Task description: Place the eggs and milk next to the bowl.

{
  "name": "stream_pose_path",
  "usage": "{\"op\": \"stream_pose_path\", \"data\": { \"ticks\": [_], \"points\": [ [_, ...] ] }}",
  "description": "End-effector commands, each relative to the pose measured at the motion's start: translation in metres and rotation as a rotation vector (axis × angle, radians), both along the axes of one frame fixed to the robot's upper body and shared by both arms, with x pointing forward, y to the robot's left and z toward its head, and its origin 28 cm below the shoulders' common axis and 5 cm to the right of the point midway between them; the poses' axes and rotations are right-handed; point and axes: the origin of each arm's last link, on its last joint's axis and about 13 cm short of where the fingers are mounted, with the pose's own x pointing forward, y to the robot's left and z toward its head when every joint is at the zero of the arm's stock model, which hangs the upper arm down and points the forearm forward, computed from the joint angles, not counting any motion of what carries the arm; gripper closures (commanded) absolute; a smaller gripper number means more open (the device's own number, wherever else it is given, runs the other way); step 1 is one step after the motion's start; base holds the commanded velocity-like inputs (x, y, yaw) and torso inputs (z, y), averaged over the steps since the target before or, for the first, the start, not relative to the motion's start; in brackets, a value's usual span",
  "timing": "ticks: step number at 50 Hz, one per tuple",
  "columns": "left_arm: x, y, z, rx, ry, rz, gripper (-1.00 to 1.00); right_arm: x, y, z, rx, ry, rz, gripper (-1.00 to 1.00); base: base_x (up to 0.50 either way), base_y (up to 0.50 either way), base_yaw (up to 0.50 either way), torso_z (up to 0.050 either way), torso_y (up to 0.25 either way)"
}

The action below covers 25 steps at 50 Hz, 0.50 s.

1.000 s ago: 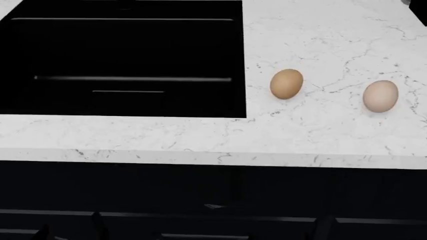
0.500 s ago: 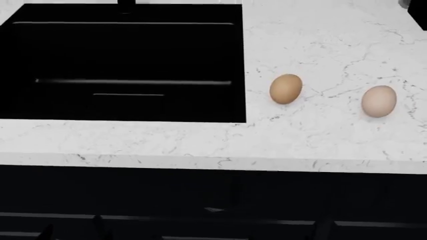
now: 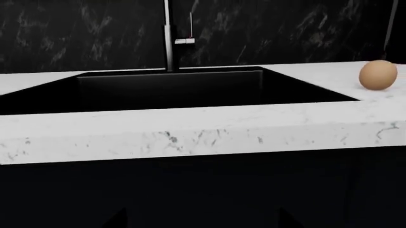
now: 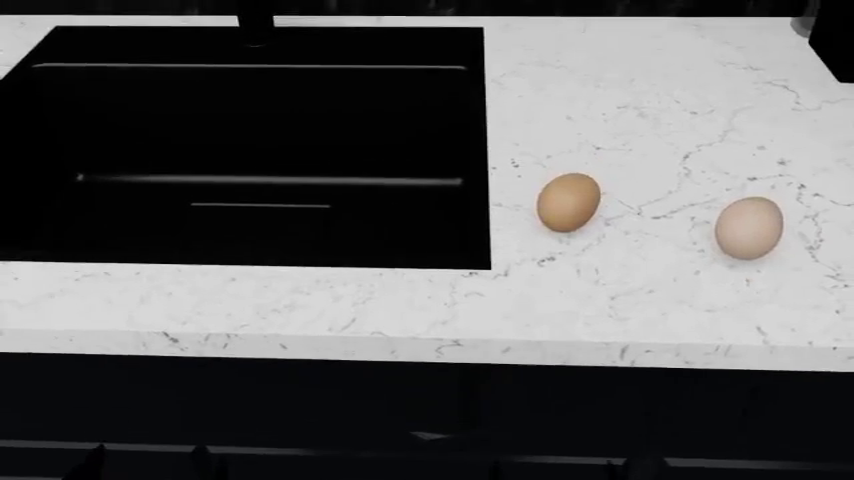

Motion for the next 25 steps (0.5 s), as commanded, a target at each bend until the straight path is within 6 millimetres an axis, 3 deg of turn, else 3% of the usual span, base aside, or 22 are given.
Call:
{"op": "stream_pose_path", "data": {
  "ticks": [1,9,18,20,25],
  "points": [
    [0.002,0.001,0.004,-0.001,-0.015,-0.002,-1.0,0.003,0.001,0.007,-0.006,-0.015,0.018,-1.0,0.0,0.0,0.0,0.05,0.0],
    [0.011,0.007,0.023,0.027,-0.094,0.016,-1.0,0.008,-0.002,0.024,-0.038,-0.054,0.025,-1.0,0.0,0.0,0.0,0.05,0.0],
    [0.033,0.018,0.064,0.059,-0.189,0.016,-1.0,0.019,-0.015,0.064,-0.111,-0.141,0.014,-1.0,0.0,0.0,0.0,0.049,0.002],
    [0.036,0.02,0.079,-0.089,-0.147,-0.033,-1.0,0.02,-0.018,0.071,-0.122,-0.155,0.01,-1.0,0.0,0.0,0.0,0.006,0.0],
    [0.046,0.025,0.103,-0.052,-0.205,-0.007,-1.0,0.026,-0.024,0.089,-0.177,-0.181,0.001,-1.0,0.0,0.0,0.0,0.0,0.0]
  ]
}}
